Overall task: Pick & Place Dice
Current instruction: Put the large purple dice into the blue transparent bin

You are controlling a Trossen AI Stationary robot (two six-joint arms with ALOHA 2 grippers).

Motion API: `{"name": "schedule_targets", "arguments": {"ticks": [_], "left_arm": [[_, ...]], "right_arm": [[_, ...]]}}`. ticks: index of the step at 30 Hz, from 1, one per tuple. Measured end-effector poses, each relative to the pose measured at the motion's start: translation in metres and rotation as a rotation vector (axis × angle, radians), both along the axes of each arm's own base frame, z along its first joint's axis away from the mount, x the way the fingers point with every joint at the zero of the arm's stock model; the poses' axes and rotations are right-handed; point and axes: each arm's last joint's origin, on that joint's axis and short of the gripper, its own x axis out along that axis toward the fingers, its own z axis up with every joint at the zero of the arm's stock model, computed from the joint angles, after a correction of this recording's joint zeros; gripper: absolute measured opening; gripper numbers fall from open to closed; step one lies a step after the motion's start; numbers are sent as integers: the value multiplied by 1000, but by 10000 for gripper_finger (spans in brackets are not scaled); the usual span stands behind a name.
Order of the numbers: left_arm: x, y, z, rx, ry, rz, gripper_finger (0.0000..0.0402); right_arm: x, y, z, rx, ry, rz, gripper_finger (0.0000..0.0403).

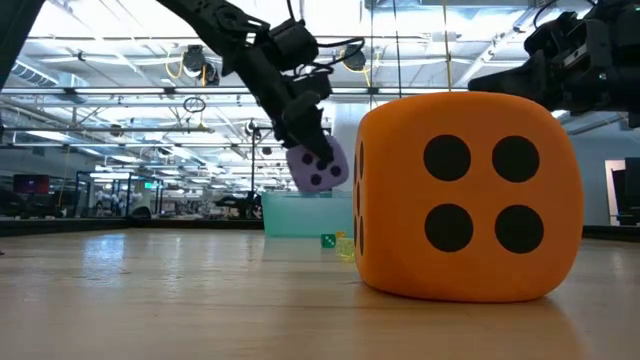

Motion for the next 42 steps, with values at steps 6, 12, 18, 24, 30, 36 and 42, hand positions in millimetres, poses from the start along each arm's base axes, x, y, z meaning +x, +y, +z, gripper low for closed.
{"name": "schedule_targets", "arguments": {"ticks": [6,12,18,24,30,36,42], "left_arm": [[-2,-1,-6,69,78,-18,400],[1,-2,-4,110,67,-42,400],[1,-2,-4,147,72,-71,400],[2,-1,-3,172,70,-93,399],[2,-2,-3,175,70,-99,398],[3,-5,-3,187,75,-124,398],[3,-7,-3,184,76,-140,398]], "right_arm": [[4,-4,-8,17,76,-113,4],[18,-9,-3,-33,139,-154,4],[42,-22,5,-119,238,-196,4],[83,-38,26,-312,293,-211,1],[129,-61,36,-407,348,-250,0],[153,-89,39,-380,342,-178,0],[167,-110,37,-365,333,-116,0]]}}
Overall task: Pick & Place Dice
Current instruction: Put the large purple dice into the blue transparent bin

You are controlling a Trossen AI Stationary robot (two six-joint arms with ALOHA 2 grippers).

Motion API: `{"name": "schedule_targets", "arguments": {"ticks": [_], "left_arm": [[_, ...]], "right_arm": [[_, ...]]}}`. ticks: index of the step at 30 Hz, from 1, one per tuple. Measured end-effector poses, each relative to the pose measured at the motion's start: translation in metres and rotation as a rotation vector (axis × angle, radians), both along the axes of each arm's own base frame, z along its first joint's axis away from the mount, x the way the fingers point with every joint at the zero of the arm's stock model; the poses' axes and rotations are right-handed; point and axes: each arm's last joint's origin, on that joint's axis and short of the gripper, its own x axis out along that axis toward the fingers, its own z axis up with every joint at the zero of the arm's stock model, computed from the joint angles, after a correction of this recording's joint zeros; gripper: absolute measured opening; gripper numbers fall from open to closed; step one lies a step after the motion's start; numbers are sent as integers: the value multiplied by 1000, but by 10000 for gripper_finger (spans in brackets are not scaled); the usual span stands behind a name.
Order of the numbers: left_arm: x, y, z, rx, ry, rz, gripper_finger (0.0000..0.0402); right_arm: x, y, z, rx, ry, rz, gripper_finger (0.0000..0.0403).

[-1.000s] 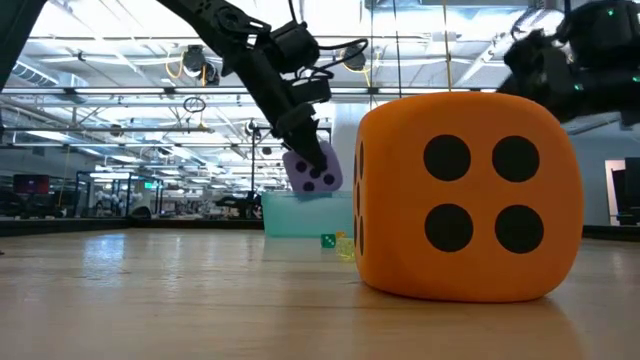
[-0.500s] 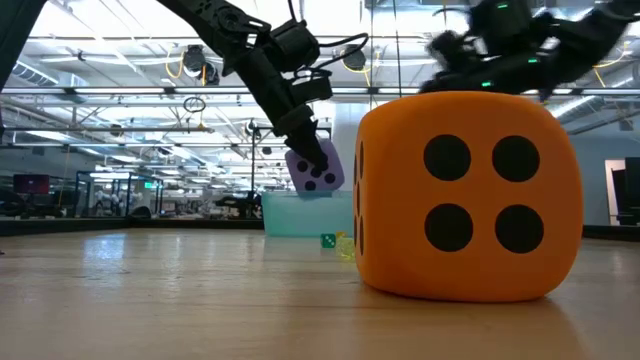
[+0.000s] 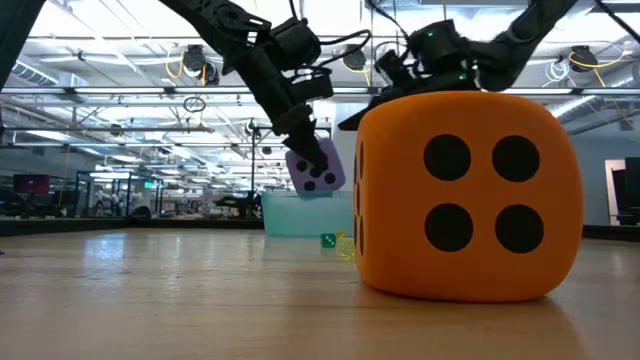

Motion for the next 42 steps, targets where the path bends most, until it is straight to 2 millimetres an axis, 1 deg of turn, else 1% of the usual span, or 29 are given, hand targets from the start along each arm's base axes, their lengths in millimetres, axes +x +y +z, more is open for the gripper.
{"name": "schedule_targets", "arguments": {"ticks": [4,9,14,19,28,37,42], "left_arm": [[0,0,0,-13,-6,-13,398],[1,-2,0,-10,-5,-24,397],[1,-8,-1,1,15,-32,397],[4,-11,-1,32,7,-53,397],[6,-11,2,50,-22,-56,398],[0,-13,13,59,-32,-50,399],[-2,-12,17,43,-46,-5,399]], "right_arm": [[12,-5,-2,8,-5,69,0],[27,-12,-12,16,9,74,0],[34,-17,-21,40,27,71,0],[35,-18,-29,60,51,52,0],[33,-20,-34,92,98,33,0],[30,-22,-37,137,130,24,0],[30,-23,-38,145,132,16,0]]}}
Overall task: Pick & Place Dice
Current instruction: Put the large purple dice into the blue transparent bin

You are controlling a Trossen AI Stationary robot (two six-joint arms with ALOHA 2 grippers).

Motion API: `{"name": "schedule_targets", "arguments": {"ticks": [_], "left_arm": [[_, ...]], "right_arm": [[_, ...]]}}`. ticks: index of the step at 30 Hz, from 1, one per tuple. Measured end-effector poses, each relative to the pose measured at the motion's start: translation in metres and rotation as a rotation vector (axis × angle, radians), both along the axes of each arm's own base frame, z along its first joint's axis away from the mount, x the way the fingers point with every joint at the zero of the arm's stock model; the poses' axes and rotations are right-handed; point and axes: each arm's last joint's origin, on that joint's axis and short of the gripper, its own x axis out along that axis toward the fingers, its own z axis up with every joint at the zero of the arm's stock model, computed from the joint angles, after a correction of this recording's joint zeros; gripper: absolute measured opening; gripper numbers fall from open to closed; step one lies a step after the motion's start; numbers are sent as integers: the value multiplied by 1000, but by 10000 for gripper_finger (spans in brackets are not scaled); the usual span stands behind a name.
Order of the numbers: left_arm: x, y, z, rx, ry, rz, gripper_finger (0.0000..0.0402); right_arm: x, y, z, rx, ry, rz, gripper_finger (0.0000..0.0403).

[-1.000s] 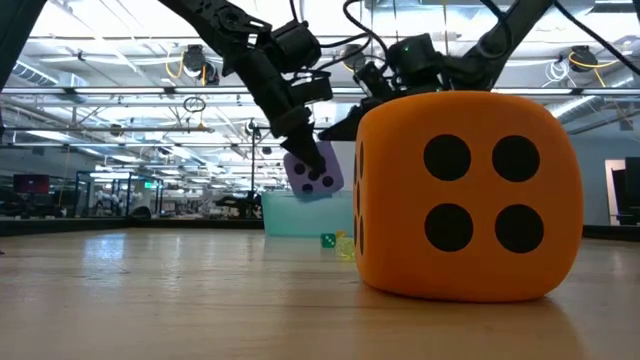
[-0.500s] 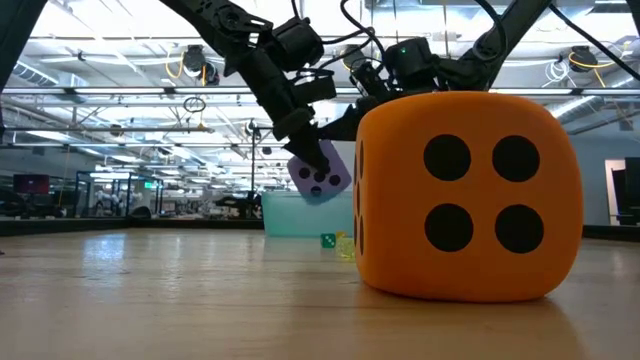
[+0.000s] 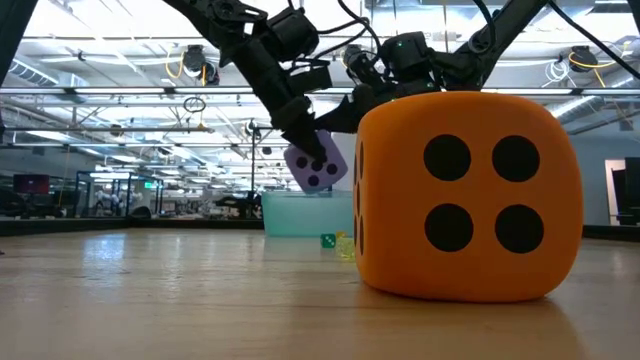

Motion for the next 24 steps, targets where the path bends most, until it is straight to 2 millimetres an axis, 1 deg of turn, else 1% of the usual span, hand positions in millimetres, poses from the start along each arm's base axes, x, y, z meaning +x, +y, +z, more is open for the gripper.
{"name": "schedule_targets", "arguments": {"ticks": [8,17,24], "left_arm": [[-4,9,0,-160,-44,73,400],[-4,10,0,-182,-47,75,400],[-7,17,0,-184,-52,96,400]], "right_arm": [[0,-1,-1,18,4,-18,0],[-1,0,-3,32,23,-16,0],[-3,1,-7,55,59,-3,0]]}}
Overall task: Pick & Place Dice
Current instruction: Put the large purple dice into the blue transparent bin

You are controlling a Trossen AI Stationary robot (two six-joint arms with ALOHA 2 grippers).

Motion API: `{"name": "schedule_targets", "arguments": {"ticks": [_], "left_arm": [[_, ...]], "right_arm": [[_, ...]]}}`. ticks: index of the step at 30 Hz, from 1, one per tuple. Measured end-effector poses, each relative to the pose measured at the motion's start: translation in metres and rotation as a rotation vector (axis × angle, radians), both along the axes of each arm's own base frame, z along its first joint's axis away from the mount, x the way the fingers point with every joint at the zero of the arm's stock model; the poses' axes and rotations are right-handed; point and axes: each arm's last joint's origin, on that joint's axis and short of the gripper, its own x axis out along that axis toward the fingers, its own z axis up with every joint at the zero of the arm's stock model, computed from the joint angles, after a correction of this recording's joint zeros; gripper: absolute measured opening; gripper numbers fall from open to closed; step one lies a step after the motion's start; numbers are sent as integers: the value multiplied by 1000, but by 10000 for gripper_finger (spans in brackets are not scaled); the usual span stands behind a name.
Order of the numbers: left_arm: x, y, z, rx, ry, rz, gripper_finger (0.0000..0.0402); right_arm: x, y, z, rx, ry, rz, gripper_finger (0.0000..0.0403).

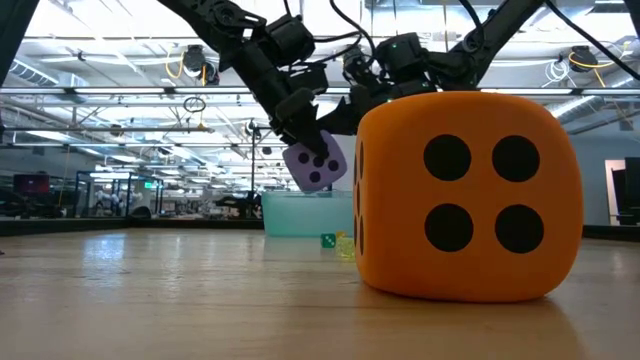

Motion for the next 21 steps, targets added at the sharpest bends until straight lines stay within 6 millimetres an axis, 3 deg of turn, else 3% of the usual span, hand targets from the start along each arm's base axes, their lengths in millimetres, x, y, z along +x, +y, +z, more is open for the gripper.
{"name": "schedule_targets", "arguments": {"ticks": [21], "left_arm": [[-10,-2,20,51,-24,11,400]], "right_arm": [[-2,1,-2,22,38,5,0]]}}
